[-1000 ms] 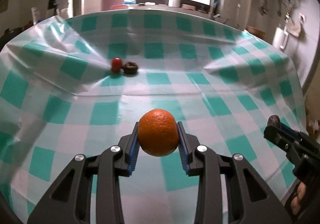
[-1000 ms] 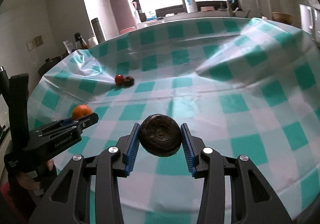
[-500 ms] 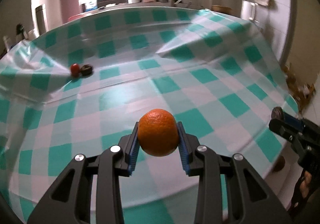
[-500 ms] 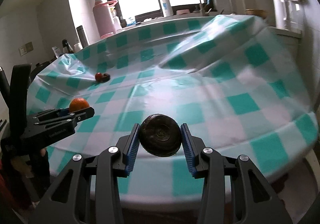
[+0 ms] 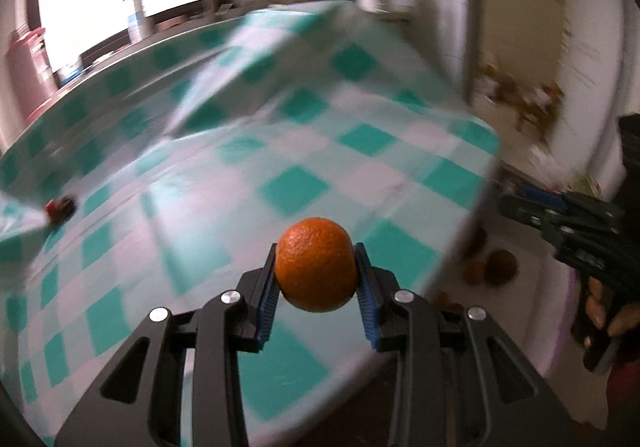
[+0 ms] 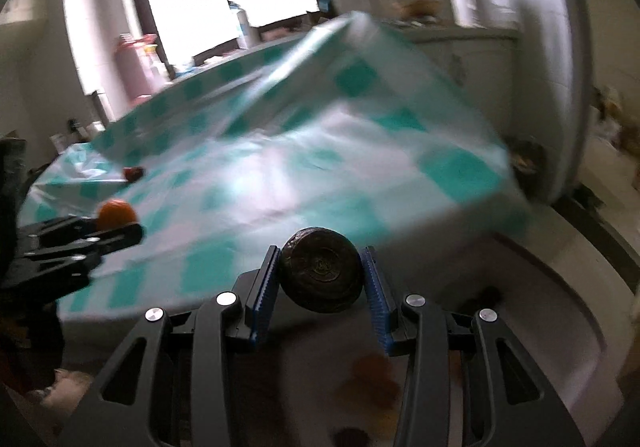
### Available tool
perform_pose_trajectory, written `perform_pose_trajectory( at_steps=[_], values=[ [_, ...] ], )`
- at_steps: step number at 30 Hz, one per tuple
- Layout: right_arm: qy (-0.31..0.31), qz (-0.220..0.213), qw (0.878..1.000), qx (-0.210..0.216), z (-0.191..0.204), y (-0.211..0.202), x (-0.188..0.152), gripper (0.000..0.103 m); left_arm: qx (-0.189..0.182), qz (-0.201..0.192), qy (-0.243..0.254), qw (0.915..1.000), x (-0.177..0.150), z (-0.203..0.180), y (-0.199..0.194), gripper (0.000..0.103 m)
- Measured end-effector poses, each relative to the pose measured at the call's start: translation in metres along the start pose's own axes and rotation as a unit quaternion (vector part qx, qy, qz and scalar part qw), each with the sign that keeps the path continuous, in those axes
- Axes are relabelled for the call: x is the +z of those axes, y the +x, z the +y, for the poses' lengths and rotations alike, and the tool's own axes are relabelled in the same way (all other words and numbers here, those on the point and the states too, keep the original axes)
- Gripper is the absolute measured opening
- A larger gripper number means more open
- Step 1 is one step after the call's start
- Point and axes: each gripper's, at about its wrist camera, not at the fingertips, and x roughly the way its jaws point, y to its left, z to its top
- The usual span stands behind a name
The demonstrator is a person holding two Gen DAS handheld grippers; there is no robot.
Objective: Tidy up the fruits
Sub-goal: 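Carry the passion fruit and the orange in both tools over the white bin, then open both tools to drop the passion fruit and orange into the bin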
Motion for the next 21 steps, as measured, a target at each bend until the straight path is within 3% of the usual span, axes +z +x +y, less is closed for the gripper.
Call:
perform_pose_trajectory(
  at_steps=[6,14,17,21],
  values=[
    [0.025,0.1,0.992,-0.076,-0.058,0.019,-0.034,0.041,-0.073,0.037,0.098,0.9919,0.0,-0.076,0.03,0.035],
    [0.011,0.217,0.969,-0.115,-0.08,0.049,-0.092,0.041,-0.143,0.148,0.166,0.9643,-0.023,-0.155,0.126,0.035],
    [-0.01,0.253,0.958,-0.136,-0.078,0.066,-0.106,0.041,-0.135,0.173,0.188,0.9574,-0.031,-0.177,0.163,0.035],
    [-0.023,0.291,0.947,-0.133,-0.078,0.085,-0.118,0.041,-0.113,0.203,0.214,0.9488,-0.043,-0.191,0.206,0.035]
  ],
)
